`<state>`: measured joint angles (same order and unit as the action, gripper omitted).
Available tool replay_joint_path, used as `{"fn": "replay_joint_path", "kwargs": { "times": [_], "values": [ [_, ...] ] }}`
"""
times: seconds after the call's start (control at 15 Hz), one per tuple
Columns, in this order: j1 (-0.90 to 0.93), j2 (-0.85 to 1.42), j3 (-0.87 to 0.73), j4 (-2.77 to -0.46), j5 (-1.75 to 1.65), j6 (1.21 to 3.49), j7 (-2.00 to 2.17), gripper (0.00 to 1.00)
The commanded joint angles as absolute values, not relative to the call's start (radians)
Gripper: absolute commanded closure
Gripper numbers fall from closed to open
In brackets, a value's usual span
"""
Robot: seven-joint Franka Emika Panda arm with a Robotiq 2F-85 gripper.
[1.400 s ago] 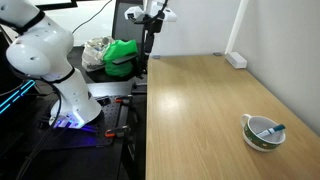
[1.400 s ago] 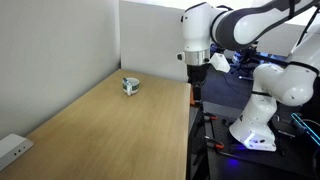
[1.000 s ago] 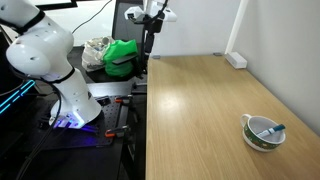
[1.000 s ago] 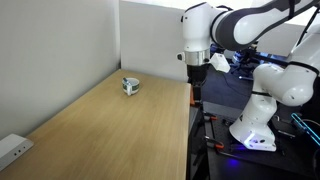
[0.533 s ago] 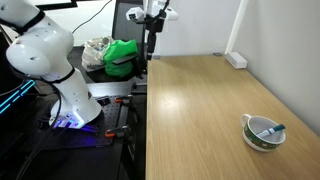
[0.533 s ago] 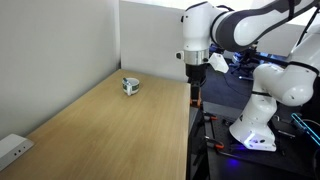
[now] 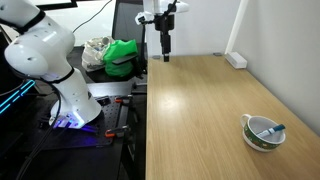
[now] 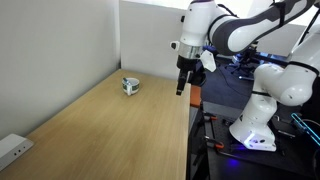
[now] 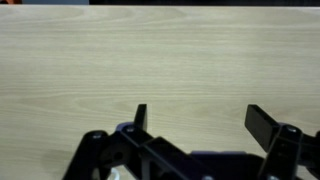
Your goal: Take the marker out of the mug and put it on the counter.
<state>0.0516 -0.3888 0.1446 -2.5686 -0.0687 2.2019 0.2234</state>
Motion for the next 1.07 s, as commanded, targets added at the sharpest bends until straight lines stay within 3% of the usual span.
{"fn": "replay_joint_path", "kwargs": {
  "times": [0.0, 1.0],
  "values": [
    [0.001, -0.397, 0.123, -2.586, -0.139, 2.331, 0.243, 0.00],
    [-0.237, -0.168, 0.025, -2.491, -0.318, 2.798, 0.267, 0.00]
  ]
}}
